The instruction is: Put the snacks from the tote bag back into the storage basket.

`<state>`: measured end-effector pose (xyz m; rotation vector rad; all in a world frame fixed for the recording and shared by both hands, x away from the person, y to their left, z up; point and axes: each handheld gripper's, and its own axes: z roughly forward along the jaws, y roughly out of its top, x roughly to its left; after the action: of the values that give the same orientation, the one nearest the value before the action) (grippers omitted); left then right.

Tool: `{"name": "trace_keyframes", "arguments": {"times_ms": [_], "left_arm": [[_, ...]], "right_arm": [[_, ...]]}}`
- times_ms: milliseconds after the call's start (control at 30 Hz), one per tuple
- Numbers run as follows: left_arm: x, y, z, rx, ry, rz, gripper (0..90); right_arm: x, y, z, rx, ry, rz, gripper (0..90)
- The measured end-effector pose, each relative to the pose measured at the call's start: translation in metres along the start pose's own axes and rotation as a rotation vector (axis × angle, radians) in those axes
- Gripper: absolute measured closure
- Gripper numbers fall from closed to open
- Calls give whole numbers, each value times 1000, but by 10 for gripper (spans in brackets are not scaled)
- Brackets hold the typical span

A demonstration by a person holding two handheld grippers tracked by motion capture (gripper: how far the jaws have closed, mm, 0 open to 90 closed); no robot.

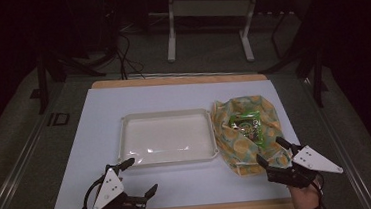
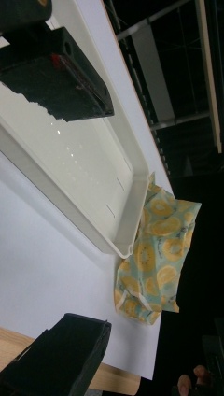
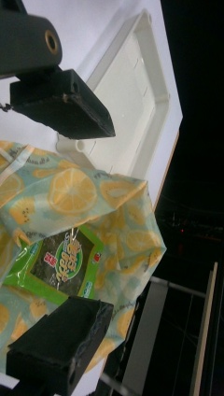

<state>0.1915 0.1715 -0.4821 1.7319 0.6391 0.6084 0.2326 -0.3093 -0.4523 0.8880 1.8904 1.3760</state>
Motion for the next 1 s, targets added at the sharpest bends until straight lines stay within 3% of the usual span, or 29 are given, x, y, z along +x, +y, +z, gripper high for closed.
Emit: {"name": "trace_keyframes", "arguments": {"times_ms": [367,600,767,1000], "left_arm": [[-1,2,1,-7,-7,-4,15],[-2,2,2,1,-9,0,15],[-2,2,4,5,-10,2,15],[-2,1,4,10,-11,4,15]], "right_arm": [[-3,1,-1,-13,-42,8,134],[-1,5,-1,-20,-46,-21,153],[5,12,1,-35,-25,-68,159],[10,22,7,-13,28,-82,159]]}}
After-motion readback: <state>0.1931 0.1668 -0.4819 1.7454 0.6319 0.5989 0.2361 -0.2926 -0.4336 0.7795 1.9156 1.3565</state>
